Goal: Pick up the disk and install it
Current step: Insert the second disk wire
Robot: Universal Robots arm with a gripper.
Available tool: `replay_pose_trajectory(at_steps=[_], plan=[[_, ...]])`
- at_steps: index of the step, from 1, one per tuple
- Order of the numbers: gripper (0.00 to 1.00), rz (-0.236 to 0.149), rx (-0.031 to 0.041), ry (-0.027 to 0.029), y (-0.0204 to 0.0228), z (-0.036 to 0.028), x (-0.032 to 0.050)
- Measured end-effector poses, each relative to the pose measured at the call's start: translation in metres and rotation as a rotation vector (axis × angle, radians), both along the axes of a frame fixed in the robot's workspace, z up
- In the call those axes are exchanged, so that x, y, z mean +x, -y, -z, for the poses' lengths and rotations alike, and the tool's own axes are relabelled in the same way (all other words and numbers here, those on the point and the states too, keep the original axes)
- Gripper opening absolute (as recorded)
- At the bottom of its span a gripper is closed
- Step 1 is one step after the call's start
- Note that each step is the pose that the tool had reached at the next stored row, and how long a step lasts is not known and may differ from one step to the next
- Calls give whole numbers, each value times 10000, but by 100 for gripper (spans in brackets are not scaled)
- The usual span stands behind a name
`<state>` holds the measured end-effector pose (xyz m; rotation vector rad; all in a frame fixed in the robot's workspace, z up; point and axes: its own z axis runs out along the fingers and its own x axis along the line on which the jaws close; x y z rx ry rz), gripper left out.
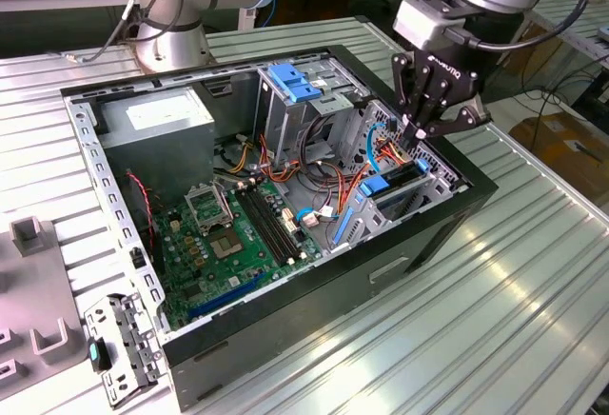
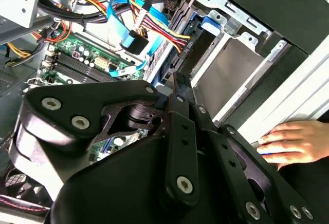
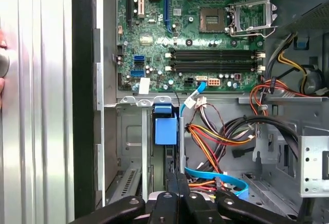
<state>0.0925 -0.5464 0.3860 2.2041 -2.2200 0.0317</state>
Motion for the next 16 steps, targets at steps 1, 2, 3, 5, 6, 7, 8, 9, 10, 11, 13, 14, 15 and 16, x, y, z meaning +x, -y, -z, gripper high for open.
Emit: replay_pose_trajectory(at_steps=[1, 2, 3, 5, 6, 7, 8, 9, 10, 11, 13, 14, 15, 16], plan=[[11, 0, -25, -5, -16, -20, 1], [11, -2, -45, -13, -30, -36, 4], [11, -1, -91, -30, -51, -51, 11], [11, -1, -137, -65, -84, -57, 27], [11, -1, -154, -100, -127, -58, 36], [11, -1, -170, -124, -162, -58, 43], [11, -1, -193, -146, -191, -59, 48], [11, -1, -219, -176, -230, -58, 52], [11, -1, -234, -196, -253, -58, 55], [11, 0, -258, -217, -282, -60, 56], [11, -1, -279, -263, -326, -60, 59], [11, -1, -287, -293, -351, -60, 59], [11, -1, -293, -310, -368, -60, 59], [11, -1, -324, -337, -403, -61, 59]])
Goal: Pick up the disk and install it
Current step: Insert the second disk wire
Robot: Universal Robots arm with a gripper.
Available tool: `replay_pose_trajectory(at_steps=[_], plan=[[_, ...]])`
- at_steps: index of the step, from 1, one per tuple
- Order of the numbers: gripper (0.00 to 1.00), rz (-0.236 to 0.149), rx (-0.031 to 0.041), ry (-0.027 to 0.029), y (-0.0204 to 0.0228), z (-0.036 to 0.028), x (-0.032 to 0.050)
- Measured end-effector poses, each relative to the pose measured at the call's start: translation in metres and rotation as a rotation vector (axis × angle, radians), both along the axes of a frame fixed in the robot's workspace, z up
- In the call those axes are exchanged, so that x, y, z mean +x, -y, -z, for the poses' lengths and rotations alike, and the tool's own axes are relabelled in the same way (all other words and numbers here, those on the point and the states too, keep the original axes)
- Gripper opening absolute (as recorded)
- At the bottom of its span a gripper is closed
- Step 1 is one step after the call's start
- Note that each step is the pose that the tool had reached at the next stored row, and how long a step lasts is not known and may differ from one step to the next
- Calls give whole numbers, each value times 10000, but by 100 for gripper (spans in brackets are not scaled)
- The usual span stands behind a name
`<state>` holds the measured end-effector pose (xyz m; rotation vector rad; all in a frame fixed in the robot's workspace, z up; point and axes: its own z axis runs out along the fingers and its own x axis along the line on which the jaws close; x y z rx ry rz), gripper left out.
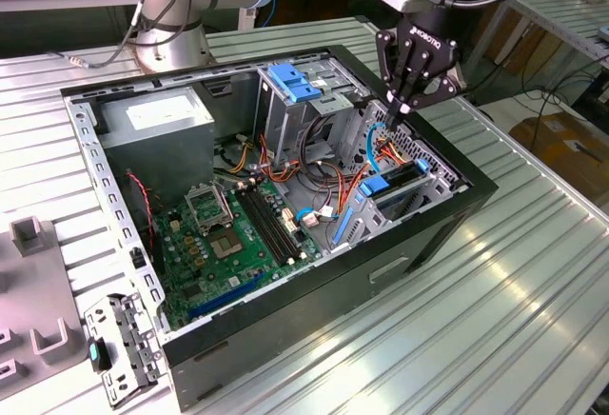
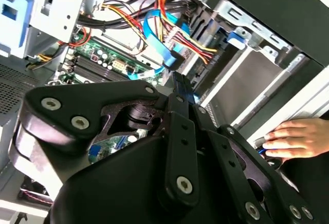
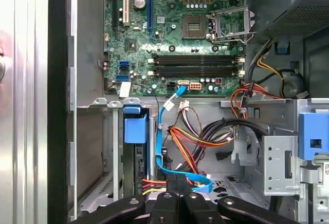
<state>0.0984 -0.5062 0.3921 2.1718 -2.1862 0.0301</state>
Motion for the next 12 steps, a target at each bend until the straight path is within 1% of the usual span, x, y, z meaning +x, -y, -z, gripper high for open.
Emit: replay_pose_trajectory(at_steps=[3, 4, 10, 11, 12], plan=[[11, -3, -72, -22, -57, 0, 1], [11, -2, -89, -24, -63, 1, 0], [11, -1, -94, -24, -63, 0, 0], [11, -2, -111, -24, -63, 1, 1], [11, 0, -147, -27, -64, 0, 4]])
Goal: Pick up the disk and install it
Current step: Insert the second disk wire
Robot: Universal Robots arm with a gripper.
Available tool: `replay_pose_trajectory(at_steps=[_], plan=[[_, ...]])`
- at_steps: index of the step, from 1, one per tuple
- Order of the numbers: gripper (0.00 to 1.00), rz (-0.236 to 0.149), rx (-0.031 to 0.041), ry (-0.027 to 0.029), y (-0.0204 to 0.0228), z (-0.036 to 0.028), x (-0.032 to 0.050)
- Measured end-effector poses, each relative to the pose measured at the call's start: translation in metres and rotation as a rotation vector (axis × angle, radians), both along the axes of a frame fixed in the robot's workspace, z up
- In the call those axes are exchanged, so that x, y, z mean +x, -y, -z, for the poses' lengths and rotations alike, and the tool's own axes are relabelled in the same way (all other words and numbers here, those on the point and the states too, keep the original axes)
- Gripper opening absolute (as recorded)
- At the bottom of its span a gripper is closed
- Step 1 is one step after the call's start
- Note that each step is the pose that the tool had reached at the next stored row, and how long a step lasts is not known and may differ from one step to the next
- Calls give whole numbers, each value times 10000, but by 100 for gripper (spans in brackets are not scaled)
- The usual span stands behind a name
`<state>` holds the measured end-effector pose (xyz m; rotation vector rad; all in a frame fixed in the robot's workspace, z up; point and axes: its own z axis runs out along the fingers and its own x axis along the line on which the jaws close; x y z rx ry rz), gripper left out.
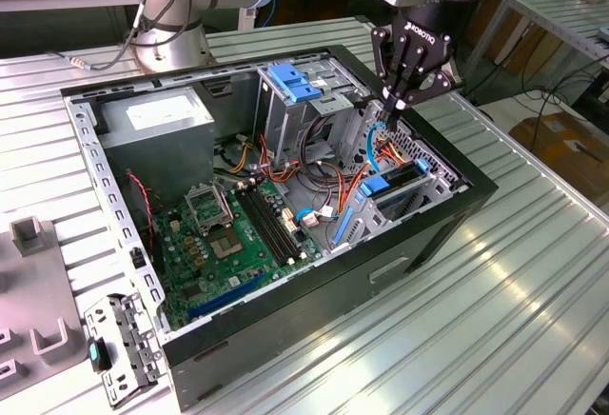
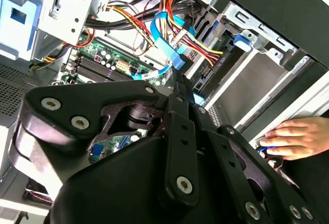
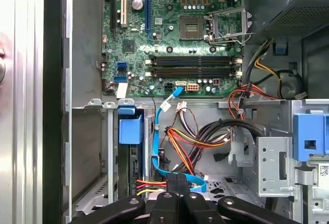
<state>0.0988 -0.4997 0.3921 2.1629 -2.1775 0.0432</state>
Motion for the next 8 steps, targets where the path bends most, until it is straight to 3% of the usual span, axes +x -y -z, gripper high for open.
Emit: replay_pose_trajectory(at_steps=[3, 5, 6, 7, 8], plan=[[11, 9, -139, -30, -21, 0, 20], [11, 17, -341, -48, -42, 0, 31], [11, 20, -648, -51, -74, 2, 35], [11, 19, -881, -51, -111, 5, 39], [11, 20, -1014, -52, -140, 5, 41]])
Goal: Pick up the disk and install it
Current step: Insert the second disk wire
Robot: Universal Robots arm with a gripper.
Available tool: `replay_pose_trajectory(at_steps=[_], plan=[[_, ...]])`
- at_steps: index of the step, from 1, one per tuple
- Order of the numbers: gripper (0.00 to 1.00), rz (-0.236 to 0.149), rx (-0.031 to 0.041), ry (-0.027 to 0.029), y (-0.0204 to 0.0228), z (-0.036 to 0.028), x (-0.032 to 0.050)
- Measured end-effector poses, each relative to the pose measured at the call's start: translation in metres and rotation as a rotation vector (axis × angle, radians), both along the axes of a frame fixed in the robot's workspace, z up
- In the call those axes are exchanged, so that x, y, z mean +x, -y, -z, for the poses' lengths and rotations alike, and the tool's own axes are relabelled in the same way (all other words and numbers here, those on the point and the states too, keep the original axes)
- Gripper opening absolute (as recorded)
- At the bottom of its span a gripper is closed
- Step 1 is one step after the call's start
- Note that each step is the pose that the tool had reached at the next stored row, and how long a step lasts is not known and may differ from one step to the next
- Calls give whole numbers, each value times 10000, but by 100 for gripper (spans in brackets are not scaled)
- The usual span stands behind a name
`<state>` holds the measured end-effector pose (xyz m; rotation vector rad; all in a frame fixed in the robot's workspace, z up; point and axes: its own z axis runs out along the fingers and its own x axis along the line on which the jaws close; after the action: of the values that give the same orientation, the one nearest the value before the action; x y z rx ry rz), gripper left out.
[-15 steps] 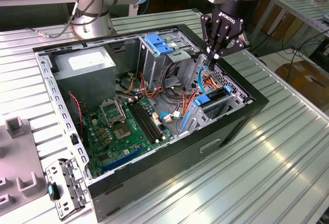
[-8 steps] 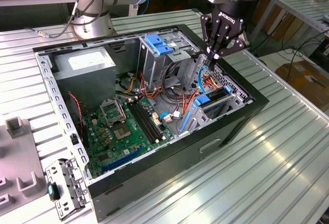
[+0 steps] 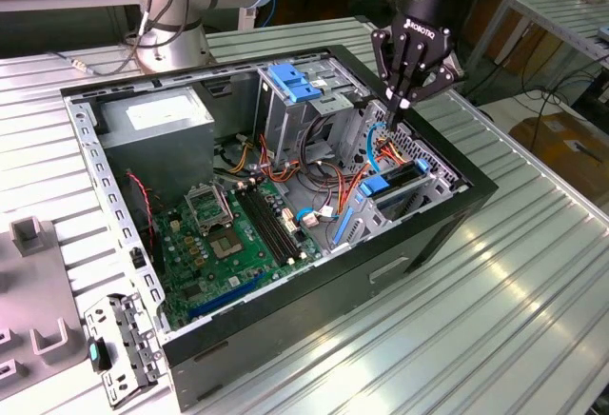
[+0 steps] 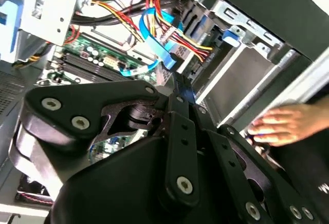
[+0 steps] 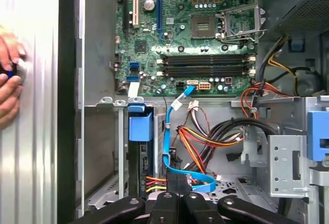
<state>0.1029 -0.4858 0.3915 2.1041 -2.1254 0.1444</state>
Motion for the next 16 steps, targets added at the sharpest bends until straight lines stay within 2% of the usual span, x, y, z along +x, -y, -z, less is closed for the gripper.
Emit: replay_pose_trajectory(at_steps=[3, 4, 7, 9, 10, 11, 12, 13, 16], plan=[[11, -1, -223, -3, -102, 4, 11], [11, -1, -352, -3, -128, 12, 13], [11, -1, -689, -3, -151, 27, 13], [11, 0, -867, -3, -173, 41, 15], [11, 1, -936, -3, -188, 49, 18], [17, 1, -984, -3, -203, 54, 21], [17, 0, -1066, -4, -227, 65, 26], [17, 0, -1112, -4, -236, 72, 28], [18, 0, -1336, -4, -246, 96, 31]])
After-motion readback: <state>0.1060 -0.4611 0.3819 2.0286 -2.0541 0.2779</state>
